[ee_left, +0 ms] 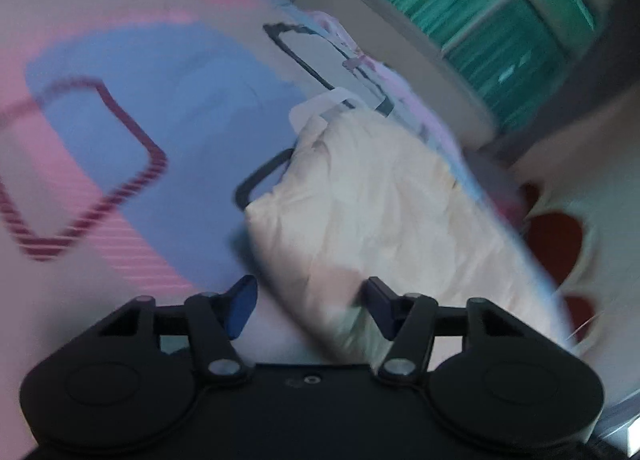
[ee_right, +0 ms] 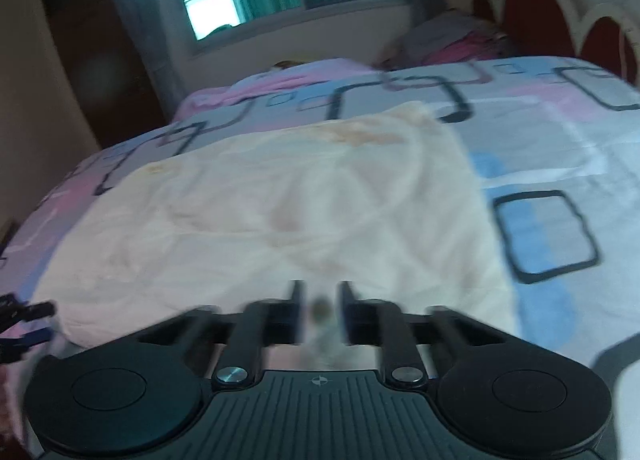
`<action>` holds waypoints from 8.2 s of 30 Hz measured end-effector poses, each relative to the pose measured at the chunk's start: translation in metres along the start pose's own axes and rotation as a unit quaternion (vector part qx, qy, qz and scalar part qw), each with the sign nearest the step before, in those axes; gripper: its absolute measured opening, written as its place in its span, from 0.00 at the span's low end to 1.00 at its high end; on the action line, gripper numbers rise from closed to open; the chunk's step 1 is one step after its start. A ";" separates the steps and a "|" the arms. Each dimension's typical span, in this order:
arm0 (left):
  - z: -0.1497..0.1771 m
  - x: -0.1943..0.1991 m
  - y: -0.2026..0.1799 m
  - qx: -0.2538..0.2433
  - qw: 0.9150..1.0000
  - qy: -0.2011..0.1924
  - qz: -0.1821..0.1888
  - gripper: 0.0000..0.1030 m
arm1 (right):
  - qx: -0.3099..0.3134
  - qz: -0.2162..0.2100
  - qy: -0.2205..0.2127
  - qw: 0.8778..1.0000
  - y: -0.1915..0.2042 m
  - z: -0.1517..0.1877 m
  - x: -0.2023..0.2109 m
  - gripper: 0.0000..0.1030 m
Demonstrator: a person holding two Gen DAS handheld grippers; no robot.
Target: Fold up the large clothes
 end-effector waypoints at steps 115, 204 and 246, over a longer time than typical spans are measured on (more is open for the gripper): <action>0.159 -0.176 -0.345 -0.442 0.875 0.116 0.159 0.42 | -0.024 0.024 0.048 0.998 -0.156 -0.054 -0.095 0.11; 0.192 -0.041 -0.284 -0.434 0.861 0.180 0.192 0.57 | 0.072 0.072 0.101 0.990 -0.091 0.010 0.020 0.30; 0.127 -0.100 -0.255 -0.308 0.929 0.159 0.129 0.95 | -0.220 -0.040 0.060 0.973 -0.202 -0.036 -0.025 0.98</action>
Point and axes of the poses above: each gripper's, at about its wrist camera, not at the fingertips, and x roughly against the way its jaws point, y to its left, z to its underside, the point moved 10 cm from there along -x, roughly the way its jaws point, and after that the axes turned 10 degrees about -y, right-handed, at the moved point
